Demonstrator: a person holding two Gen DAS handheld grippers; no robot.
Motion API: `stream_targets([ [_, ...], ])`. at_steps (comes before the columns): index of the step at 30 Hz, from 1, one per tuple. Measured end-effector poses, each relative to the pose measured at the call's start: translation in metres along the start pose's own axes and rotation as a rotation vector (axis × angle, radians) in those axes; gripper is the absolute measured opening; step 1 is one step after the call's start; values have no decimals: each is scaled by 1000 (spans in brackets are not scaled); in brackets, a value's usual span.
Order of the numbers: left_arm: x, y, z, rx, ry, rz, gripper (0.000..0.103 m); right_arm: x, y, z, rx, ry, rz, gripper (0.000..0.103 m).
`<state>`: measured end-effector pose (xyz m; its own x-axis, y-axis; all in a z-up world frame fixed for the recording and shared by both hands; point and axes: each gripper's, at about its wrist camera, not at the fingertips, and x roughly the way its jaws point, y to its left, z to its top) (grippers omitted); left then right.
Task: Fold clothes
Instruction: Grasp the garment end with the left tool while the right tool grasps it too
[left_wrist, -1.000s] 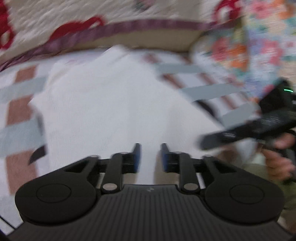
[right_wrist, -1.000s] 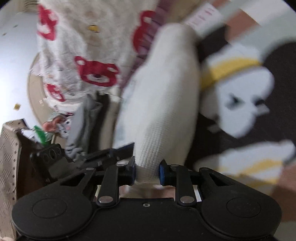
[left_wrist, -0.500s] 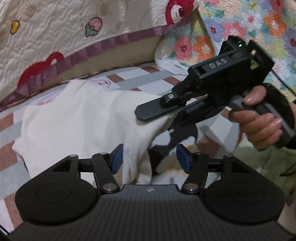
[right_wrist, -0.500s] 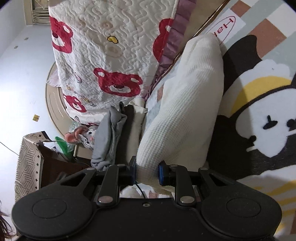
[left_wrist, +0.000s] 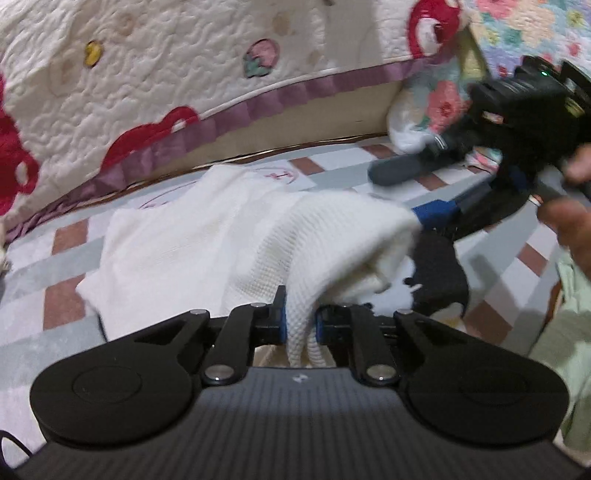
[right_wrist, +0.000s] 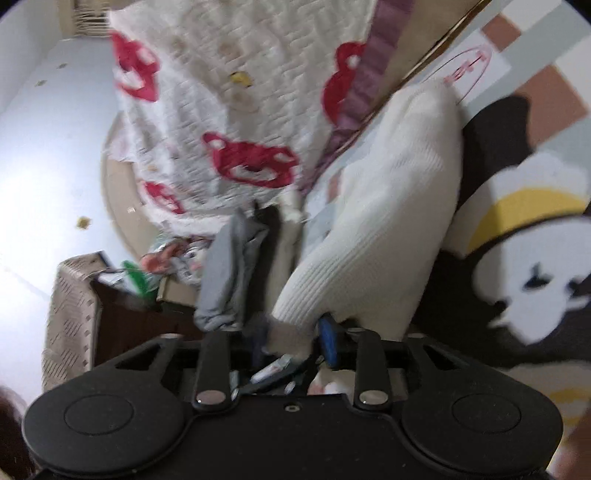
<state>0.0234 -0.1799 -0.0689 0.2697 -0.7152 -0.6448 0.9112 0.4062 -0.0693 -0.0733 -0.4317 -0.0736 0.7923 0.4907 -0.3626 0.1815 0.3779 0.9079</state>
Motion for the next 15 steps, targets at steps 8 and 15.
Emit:
stream_targets([
  [8, -4, 14, -2, -71, -9, 21, 13, 10, -49, 88, 155, -11, -252, 61],
  [15, -3, 38, -7, -140, 2, -48, 13, 38, -76, 91, 270, -34, -124, 63],
])
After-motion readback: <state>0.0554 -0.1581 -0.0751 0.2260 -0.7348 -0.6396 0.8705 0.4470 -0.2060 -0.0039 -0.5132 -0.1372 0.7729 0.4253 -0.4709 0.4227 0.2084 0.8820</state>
